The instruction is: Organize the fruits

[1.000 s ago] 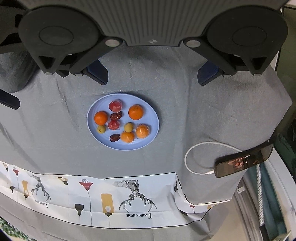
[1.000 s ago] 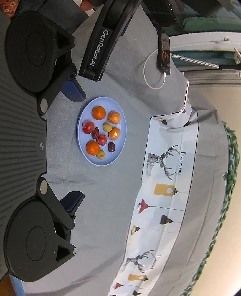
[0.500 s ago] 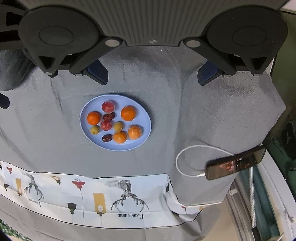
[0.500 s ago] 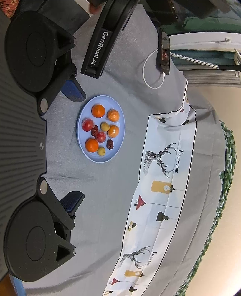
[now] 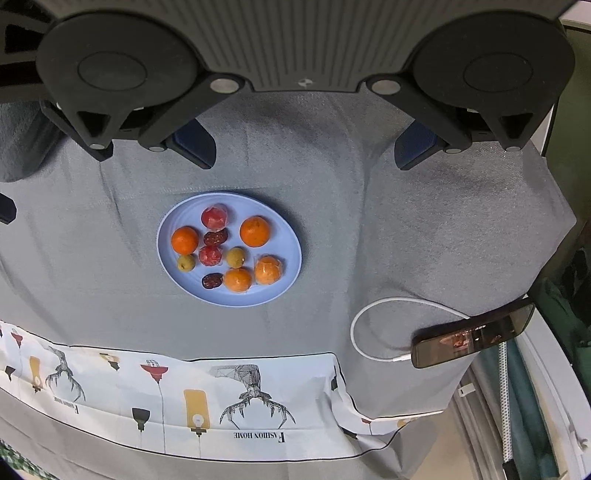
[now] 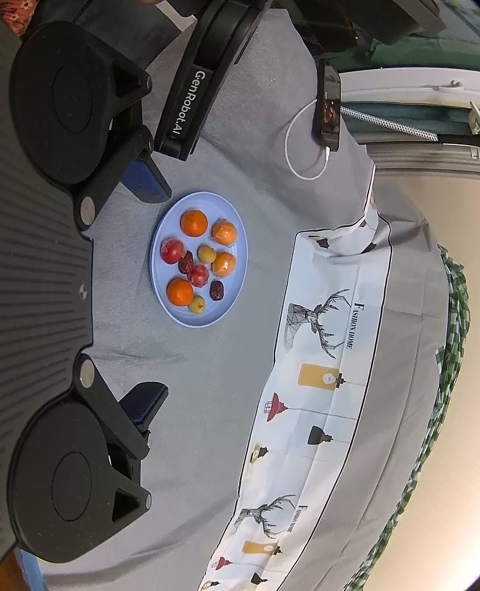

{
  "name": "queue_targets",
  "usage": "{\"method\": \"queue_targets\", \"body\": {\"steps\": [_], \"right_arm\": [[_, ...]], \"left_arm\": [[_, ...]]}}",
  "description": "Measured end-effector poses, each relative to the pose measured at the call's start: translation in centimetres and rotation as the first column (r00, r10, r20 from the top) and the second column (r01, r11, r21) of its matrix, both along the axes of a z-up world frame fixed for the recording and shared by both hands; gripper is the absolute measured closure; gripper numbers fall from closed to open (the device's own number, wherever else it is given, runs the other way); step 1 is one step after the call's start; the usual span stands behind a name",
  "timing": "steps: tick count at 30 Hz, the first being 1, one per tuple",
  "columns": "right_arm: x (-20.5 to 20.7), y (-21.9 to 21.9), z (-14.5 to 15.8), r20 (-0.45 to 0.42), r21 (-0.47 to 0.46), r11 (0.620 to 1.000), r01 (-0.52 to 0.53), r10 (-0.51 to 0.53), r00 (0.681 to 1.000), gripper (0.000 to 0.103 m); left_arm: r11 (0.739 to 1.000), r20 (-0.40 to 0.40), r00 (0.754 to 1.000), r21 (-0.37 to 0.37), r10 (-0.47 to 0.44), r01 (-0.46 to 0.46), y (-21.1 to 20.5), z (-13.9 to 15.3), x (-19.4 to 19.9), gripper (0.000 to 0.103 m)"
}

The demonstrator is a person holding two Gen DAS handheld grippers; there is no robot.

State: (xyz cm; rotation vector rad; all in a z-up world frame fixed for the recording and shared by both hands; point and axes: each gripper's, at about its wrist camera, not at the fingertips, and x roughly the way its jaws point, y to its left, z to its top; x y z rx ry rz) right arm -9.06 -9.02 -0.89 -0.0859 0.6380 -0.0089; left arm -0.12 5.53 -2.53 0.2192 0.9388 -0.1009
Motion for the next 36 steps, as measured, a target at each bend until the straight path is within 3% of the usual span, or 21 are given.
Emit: {"method": "queue_targets", "body": {"steps": [36], "right_arm": [[-0.04, 0.17, 0.11, 0.006, -0.001, 1.0, -0.007, 0.007, 1.0, 0.001]], "left_arm": [[1.0, 0.002, 1.0, 0.001, -0.01, 0.01, -0.18, -0.03, -0.17, 0.0]]}}
